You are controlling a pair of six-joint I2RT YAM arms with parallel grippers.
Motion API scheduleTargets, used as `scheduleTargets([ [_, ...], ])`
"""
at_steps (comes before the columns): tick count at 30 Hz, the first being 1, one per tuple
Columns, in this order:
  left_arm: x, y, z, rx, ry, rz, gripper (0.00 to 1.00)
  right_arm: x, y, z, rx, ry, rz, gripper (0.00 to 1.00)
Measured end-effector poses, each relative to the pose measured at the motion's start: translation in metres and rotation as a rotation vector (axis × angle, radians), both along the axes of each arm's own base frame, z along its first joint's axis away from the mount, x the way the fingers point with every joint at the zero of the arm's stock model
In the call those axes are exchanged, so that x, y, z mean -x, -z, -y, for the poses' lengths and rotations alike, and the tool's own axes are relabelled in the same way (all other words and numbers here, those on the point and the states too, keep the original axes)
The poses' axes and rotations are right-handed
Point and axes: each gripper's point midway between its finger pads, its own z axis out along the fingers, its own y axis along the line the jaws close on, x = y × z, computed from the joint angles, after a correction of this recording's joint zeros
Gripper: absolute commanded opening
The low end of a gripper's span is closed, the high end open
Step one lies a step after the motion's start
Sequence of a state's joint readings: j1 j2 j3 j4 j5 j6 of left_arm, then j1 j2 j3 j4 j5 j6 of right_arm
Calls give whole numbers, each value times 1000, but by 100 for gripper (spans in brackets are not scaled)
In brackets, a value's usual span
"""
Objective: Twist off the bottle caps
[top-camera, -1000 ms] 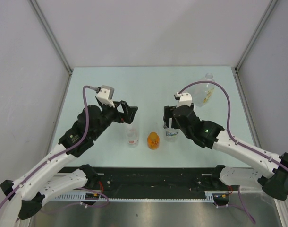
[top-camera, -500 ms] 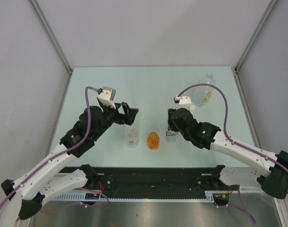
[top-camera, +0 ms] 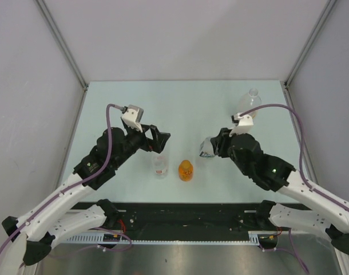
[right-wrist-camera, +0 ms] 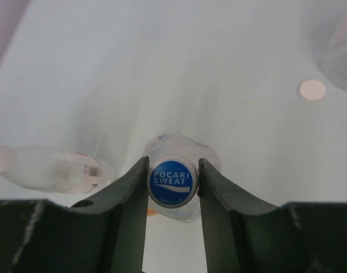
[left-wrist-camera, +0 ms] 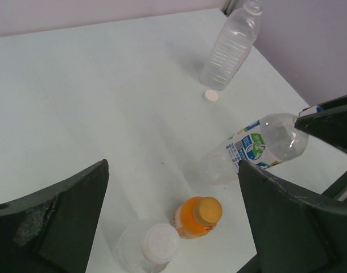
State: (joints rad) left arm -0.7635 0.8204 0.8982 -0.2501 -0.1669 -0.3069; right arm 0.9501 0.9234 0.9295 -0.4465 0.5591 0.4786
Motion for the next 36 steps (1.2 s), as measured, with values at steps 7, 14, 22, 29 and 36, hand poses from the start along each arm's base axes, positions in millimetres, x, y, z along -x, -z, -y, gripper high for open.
scheduleTargets([
  [7,10,-34,37,-5,229,98,100,-1,-80,8,-269,-39,81,0],
  [14,31,-78,71,7,478,212,100,-4,-111,9,-484,-170,16,0],
  [22,51,-87,94,14,679,250,100,20,-130,-3,-609,-386,-65,0],
  [29,56,-64,108,-8,779,191,100,40,-142,-12,-648,-502,-91,0],
  [36,67,-57,116,0,865,165,100,46,-150,-12,-646,-523,-74,0],
])
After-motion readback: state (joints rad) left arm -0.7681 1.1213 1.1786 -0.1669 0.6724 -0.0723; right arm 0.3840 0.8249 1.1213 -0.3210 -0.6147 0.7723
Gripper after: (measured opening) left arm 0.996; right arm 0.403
